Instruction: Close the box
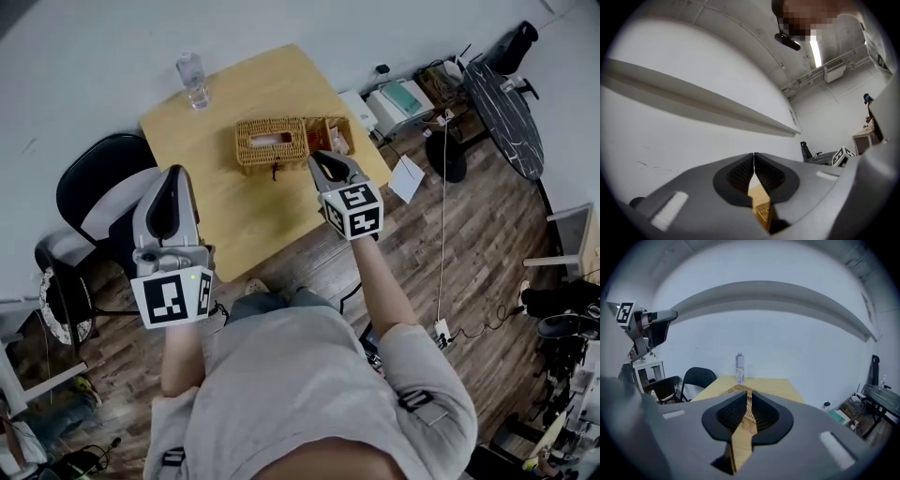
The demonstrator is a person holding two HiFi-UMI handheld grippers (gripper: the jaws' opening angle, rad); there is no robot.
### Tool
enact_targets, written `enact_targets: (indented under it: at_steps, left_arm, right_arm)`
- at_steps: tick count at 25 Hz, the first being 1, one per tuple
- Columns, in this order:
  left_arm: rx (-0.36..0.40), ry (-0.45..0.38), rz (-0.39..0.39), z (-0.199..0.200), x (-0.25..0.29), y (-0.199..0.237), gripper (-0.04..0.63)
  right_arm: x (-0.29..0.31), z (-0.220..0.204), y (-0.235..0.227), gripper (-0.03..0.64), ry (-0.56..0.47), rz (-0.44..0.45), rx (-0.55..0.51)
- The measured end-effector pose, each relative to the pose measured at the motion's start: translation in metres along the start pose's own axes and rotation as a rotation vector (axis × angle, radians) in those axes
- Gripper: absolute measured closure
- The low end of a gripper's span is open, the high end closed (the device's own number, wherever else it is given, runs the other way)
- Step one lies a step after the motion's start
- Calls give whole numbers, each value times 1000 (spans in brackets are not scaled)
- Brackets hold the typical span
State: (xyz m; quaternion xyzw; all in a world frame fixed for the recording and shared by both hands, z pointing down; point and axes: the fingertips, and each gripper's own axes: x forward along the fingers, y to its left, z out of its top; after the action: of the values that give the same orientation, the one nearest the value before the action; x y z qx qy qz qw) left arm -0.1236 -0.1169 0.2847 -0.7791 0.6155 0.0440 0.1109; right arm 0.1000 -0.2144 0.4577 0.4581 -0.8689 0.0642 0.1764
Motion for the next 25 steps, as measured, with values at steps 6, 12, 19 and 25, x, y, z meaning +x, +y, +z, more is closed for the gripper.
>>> enact_targets:
  at_steps: [6, 12, 19, 25]
  left_arm:
    - [1, -26, 9, 16, 1, -17, 534]
    - [-2, -35, 14, 27, -1, -35, 534]
    - [-10, -27, 24, 33, -3, -51, 535]
    - [-11, -19, 22, 35, -4, -67, 534]
  right_arm:
    - [-25, 35, 3, 606, -83, 8, -13]
    - [-54, 63, 8, 614, -154, 17, -36]
    - [-90, 87, 7, 614, -232, 15, -58]
    - [-117, 105, 3, 612, -292, 1, -88]
